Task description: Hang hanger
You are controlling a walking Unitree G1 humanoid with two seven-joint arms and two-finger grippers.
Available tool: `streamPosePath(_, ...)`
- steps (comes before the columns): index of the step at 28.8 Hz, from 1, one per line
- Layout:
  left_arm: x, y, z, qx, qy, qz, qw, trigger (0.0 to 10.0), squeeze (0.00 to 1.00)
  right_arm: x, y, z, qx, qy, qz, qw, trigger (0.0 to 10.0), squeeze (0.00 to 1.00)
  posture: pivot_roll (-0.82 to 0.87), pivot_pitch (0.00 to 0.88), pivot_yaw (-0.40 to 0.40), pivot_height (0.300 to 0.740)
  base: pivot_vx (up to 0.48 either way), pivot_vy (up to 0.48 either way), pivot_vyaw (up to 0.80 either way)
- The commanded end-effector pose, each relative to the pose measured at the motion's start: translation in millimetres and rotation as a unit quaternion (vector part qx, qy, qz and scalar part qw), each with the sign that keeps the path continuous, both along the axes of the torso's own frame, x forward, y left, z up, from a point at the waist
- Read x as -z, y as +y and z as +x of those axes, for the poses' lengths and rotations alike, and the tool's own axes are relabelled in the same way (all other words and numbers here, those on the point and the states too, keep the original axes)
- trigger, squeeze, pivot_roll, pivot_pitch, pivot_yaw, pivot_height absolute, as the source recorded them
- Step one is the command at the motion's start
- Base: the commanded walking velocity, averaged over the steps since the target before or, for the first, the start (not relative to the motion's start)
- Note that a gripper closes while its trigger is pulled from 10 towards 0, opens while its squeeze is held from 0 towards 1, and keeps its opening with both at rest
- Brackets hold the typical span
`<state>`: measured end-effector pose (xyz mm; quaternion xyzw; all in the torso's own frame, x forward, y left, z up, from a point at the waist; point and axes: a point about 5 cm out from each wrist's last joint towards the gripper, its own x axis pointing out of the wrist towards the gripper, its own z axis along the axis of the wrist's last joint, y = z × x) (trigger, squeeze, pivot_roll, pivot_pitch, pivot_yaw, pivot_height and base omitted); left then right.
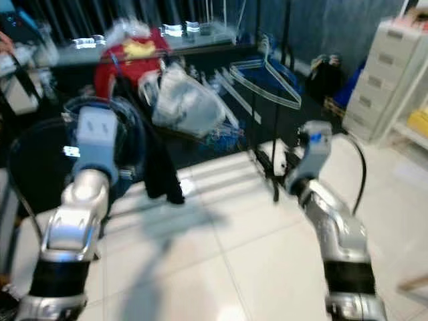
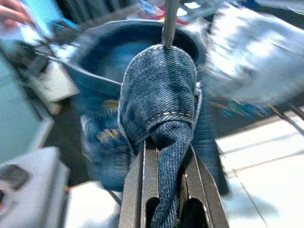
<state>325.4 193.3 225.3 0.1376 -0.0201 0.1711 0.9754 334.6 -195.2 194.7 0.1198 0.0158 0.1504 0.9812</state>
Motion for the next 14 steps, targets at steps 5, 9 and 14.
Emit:
streamPosePath(5, -30.1, 9.7, -2.6, -0.028, -0.069, 0.017, 0.997, 10.0, 0.0, -0.4, 12.9, -1.1, -0.029, -0.004, 0.002, 1.0, 10.0, 0.0, -0.24, 0.0, 0.019, 0.74, 0.48, 0.0, 0.0)
streamPosePath(9, -19.4, 1.9, 1.6, -0.018, -0.049, 0.013, 0.999, 10.0, 0.0, 0.5, 14.8, -1.5, -0.03, 0.0, -0.003, 1.0, 10.0, 0.0, -0.25, 0.0, 0.024, 0.74, 0.48, 0.0, 0.0)
streamPosePath(14, -2.8, -0.2, 8.2, -0.021, -0.02, 0.008, 1.0, 10.0, 0.0, -2.4, 12.2, -5.2, -0.033, 0.0, -0.005, 0.999, 10.0, 0.0, -0.26, 0.0, 0.027, 0.74, 0.48, 0.0, 0.0)
